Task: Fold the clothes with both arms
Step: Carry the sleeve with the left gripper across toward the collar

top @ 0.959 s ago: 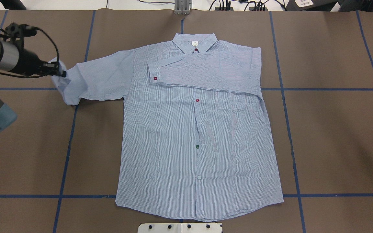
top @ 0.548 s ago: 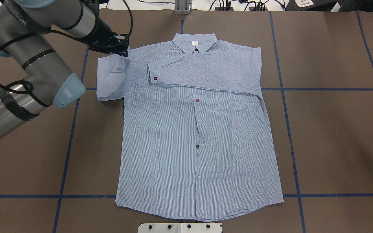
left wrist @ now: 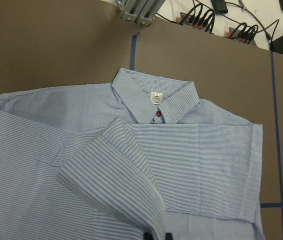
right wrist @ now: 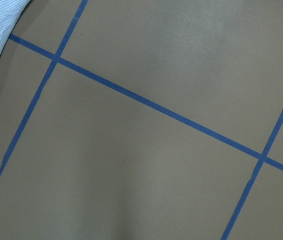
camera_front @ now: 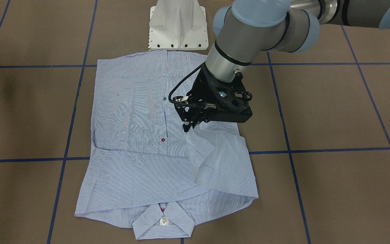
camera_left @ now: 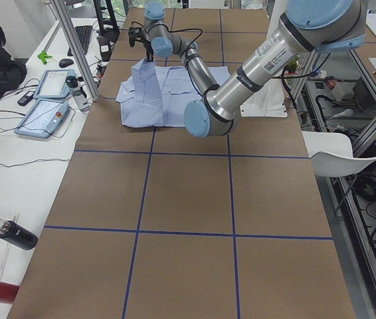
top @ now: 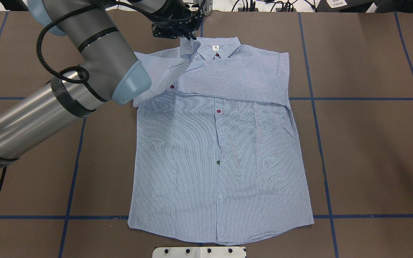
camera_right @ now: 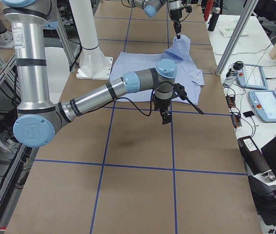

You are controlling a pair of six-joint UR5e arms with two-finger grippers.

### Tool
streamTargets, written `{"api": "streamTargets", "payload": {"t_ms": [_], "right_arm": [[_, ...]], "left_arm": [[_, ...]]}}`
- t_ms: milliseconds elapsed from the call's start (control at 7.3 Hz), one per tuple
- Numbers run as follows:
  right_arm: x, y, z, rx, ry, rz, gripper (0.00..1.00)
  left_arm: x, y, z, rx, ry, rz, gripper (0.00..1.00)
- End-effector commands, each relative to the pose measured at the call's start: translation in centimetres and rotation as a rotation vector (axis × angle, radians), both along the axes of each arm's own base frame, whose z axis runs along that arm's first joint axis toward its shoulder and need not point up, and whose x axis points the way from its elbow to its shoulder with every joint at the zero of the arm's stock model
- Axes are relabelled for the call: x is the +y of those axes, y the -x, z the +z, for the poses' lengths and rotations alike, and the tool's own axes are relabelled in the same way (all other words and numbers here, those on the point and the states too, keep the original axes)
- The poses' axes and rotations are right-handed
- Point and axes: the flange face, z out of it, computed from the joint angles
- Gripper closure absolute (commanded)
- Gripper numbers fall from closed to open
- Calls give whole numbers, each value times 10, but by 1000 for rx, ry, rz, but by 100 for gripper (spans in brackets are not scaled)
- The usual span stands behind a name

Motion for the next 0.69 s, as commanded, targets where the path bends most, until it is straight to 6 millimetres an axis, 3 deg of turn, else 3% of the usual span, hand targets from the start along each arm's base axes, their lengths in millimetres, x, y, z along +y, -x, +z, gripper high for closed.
{"api": "streamTargets", "payload": {"t_ms": [0,274,411,548], "right_arm": [[0,0,0,0,1,1,0],[0,0,0,0,1,1,0],[0,1,-1,-8,1,-2,0],[0,1,0,-9,5,-1,0]], "left_arm": [[-2,-18,-30,12,53,-62,100],[14,-56,-29,-11,55,-69,100],[24,-92,-22,-48,58,-80,100],[33,-121,-16,-74,65,-79,68]]}}
